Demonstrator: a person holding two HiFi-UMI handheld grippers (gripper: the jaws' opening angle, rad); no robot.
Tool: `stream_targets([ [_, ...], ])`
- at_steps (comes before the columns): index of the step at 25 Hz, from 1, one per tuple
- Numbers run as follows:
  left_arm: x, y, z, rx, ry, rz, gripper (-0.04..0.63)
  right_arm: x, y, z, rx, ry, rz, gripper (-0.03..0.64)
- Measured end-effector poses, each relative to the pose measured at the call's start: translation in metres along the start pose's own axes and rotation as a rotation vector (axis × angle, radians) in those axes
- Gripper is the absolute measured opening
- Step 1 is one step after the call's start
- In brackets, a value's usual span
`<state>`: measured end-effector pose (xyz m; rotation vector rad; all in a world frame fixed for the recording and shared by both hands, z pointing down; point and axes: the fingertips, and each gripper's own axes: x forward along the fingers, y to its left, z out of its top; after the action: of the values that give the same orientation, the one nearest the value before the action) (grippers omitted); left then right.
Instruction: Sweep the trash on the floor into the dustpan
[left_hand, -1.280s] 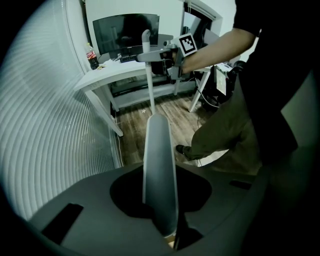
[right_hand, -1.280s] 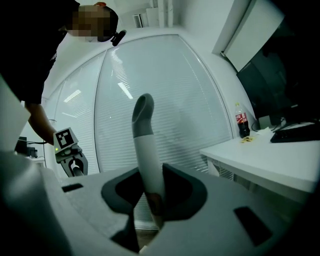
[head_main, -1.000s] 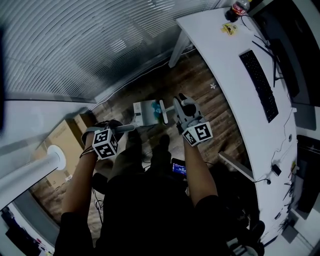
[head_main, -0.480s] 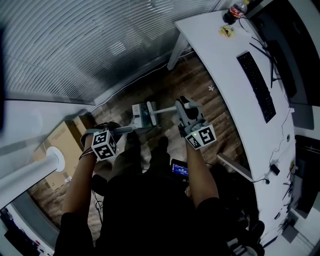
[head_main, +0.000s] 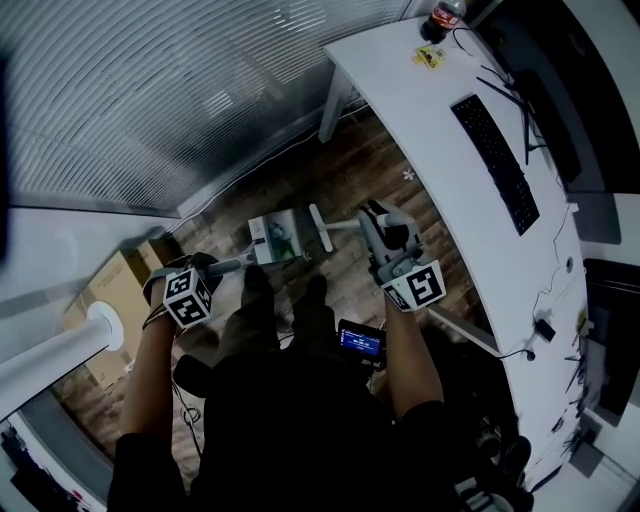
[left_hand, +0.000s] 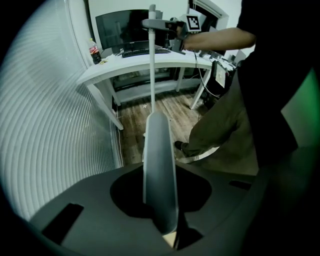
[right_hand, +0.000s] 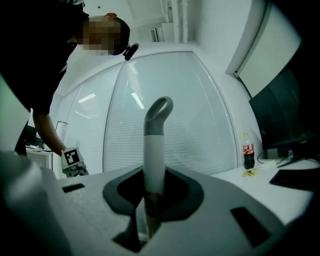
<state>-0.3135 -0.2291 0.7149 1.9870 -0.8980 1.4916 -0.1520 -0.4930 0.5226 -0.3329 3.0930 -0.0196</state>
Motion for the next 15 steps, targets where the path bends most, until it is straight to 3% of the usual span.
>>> stream_targets([
  [5, -0.009, -0.017, 0.000, 0.003, 0.016, 0.019, 0.060, -0.017, -0.001, -0.020, -0.072, 0.078, 0.016, 0.064],
  [10, -0.015, -0.030, -0.011, 0.005, 0.036, 0.024, 0.060, -0.029, -0.007, -0.068, -0.115, 0.177, 0.011, 0.064],
  [15, -0.024, -0.049, -0.037, -0.008, 0.038, 0.012, 0.060, -0.039, 0.005, -0.103, -0.083, 0.223, -0.012, 0.064],
])
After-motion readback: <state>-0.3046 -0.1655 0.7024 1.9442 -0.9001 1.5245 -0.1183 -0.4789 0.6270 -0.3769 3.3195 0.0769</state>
